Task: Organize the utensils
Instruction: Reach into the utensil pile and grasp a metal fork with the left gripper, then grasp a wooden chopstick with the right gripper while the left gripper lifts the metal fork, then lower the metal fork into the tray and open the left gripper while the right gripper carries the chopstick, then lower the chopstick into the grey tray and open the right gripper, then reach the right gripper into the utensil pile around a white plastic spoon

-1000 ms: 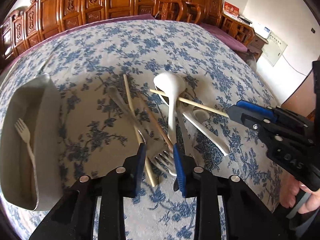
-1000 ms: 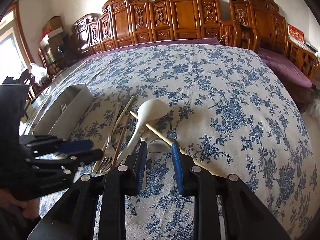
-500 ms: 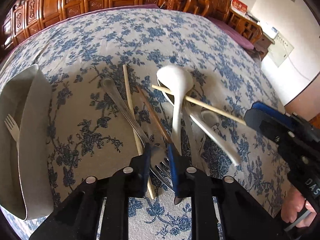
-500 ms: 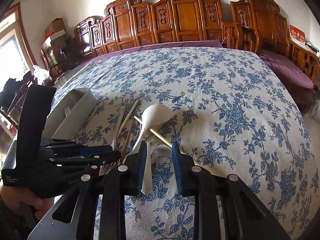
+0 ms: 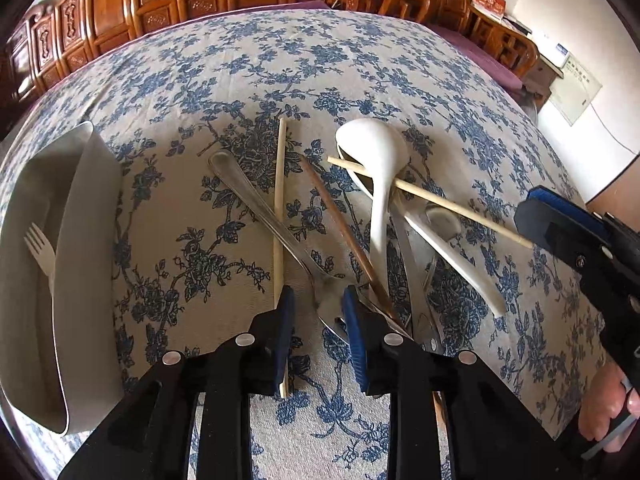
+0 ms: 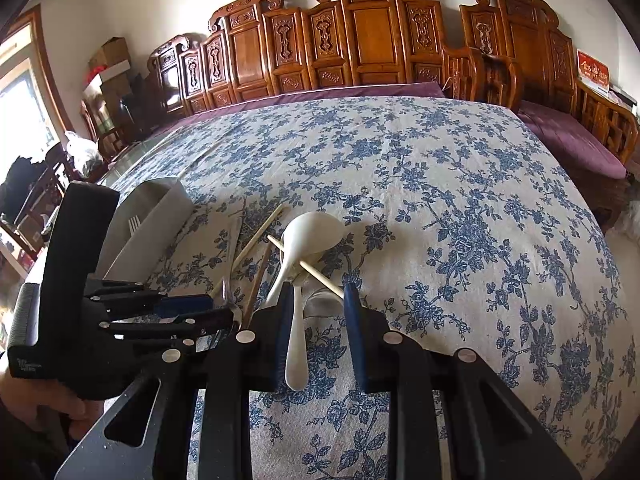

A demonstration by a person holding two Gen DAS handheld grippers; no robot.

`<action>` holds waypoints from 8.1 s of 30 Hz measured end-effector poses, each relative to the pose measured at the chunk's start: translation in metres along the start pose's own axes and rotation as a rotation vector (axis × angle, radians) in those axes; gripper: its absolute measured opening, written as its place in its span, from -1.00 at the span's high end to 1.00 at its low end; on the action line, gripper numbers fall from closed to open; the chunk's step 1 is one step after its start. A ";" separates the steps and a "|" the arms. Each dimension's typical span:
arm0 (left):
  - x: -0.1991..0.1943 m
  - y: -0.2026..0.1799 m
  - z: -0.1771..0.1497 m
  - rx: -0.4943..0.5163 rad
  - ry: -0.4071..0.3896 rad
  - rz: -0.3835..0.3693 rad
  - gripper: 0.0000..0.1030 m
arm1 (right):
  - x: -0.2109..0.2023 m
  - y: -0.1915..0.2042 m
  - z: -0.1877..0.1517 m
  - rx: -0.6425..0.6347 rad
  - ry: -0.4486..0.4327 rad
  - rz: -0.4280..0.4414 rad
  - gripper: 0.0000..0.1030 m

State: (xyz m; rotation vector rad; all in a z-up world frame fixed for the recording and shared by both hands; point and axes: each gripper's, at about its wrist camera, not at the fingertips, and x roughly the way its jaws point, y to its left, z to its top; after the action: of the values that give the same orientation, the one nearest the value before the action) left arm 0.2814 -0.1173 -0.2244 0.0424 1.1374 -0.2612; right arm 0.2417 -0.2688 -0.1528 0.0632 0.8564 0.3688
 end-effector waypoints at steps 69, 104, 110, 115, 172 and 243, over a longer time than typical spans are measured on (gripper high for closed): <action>-0.017 0.000 0.030 0.048 -0.129 0.020 0.89 | 0.006 0.007 -0.001 -0.033 0.020 0.001 0.45; -0.102 0.029 -0.051 -0.017 -0.235 -0.049 0.89 | 0.025 0.079 -0.062 -0.025 0.209 0.033 0.46; -0.113 0.032 -0.049 -0.021 -0.255 -0.046 0.89 | 0.029 0.072 -0.059 0.015 0.221 0.040 0.60; -0.121 0.037 -0.048 -0.021 -0.272 -0.034 0.89 | 0.030 0.070 -0.060 0.009 0.238 0.025 0.86; -0.097 0.178 -0.021 -0.139 -0.209 0.142 0.88 | 0.009 0.175 0.007 -0.156 0.116 0.184 0.87; -0.097 0.072 -0.018 -0.020 -0.267 -0.016 -0.34 | 0.073 0.039 0.013 -0.061 0.142 0.035 0.44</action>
State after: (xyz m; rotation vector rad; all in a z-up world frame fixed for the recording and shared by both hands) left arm 0.2440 -0.0265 -0.1519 -0.0191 0.8752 -0.2616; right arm 0.2835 -0.2065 -0.1891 -0.0046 0.9848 0.4357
